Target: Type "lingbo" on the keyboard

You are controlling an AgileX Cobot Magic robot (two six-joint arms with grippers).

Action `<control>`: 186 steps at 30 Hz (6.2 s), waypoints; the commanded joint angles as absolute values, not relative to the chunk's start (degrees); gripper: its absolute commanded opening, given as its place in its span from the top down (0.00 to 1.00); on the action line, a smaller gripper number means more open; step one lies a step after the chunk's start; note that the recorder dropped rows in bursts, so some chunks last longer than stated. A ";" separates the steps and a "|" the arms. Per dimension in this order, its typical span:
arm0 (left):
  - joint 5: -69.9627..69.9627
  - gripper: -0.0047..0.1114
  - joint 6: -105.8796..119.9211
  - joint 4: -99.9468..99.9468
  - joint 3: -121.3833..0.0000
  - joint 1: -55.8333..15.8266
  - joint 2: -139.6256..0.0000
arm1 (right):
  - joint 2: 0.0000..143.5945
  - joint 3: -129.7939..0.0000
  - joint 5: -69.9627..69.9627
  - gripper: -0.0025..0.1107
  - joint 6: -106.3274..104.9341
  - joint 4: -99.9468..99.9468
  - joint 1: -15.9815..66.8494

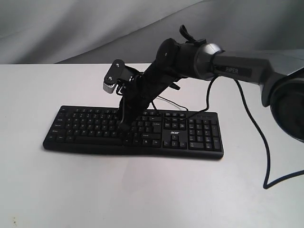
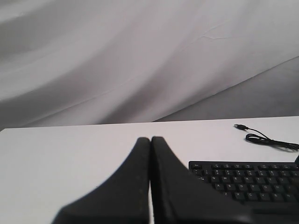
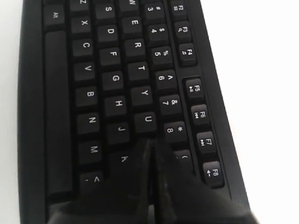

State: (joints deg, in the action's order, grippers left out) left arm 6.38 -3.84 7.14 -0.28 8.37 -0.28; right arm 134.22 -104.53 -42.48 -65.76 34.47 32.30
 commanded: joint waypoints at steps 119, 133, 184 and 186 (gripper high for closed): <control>5.97 0.96 -3.96 7.16 0.00 7.99 0.00 | 15.84 -14.58 15.06 0.98 -46.21 61.65 26.84; 5.97 0.96 -3.96 7.16 0.00 7.99 0.00 | 0.00 -14.11 -6.85 0.98 -43.08 39.19 2.84; 5.97 0.96 -3.96 7.16 0.00 7.99 0.00 | 0.00 0.00 -18.88 0.98 0.43 -1.97 -0.71; 5.97 0.96 -3.96 7.16 0.00 7.99 0.00 | 0.00 0.00 -18.86 0.98 0.43 -1.97 -0.71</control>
State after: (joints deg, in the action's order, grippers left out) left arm 6.38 -3.84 7.14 -0.28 8.37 -0.28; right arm 0.18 -0.16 -18.65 0.00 -2.37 -0.15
